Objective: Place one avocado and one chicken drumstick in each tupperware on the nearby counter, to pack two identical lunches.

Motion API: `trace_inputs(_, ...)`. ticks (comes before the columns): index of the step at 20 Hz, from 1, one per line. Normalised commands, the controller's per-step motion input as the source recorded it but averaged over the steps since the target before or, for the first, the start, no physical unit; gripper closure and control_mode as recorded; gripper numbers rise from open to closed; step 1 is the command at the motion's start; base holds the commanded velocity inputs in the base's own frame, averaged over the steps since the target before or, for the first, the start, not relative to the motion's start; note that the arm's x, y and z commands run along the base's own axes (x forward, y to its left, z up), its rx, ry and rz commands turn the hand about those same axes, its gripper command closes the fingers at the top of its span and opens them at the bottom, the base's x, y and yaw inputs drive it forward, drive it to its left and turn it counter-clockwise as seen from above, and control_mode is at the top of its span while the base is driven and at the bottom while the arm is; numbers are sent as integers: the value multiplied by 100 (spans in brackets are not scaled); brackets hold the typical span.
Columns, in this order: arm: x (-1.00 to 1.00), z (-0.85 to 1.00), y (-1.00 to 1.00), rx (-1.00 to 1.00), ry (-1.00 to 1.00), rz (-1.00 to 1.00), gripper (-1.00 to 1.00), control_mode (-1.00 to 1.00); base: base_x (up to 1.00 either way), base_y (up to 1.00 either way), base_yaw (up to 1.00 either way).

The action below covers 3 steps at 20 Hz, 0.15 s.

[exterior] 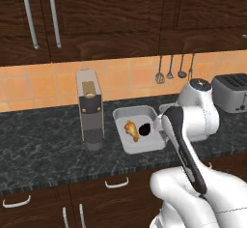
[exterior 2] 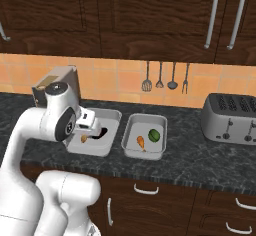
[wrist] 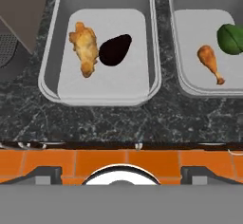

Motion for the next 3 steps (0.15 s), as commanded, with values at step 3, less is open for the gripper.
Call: trace_inputs(3,-55,43,-38,11,1,-14,-100,-100,0,0,0)
